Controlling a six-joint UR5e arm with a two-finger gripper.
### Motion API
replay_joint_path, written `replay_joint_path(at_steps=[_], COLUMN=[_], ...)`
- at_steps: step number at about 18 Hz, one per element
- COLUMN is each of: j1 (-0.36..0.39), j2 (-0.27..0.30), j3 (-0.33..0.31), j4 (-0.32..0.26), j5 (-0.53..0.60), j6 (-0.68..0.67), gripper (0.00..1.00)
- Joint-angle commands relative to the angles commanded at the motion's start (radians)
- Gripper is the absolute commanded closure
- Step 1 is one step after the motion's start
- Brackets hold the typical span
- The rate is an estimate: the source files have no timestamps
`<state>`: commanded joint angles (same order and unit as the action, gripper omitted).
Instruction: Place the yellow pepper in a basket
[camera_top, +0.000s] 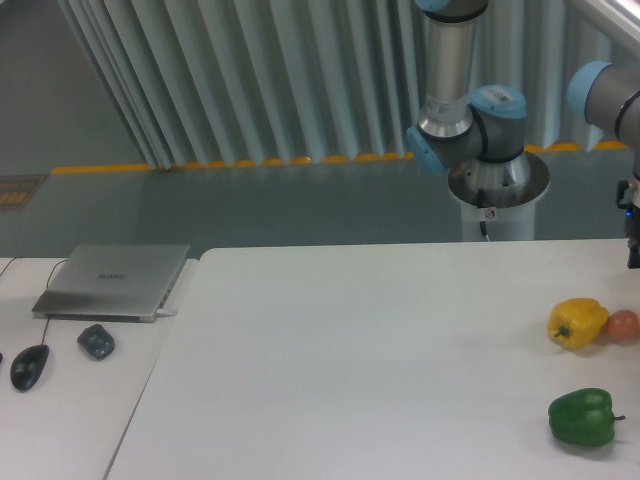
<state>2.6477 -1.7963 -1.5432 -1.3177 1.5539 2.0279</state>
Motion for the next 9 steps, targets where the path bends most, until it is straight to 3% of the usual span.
replay_joint_path(at_steps=[9], j1=[-0.02], j2=[0.003], j3=[-0.017], j4=[0.002], j5=[-0.003], j6=[0.003], gripper=[0.0])
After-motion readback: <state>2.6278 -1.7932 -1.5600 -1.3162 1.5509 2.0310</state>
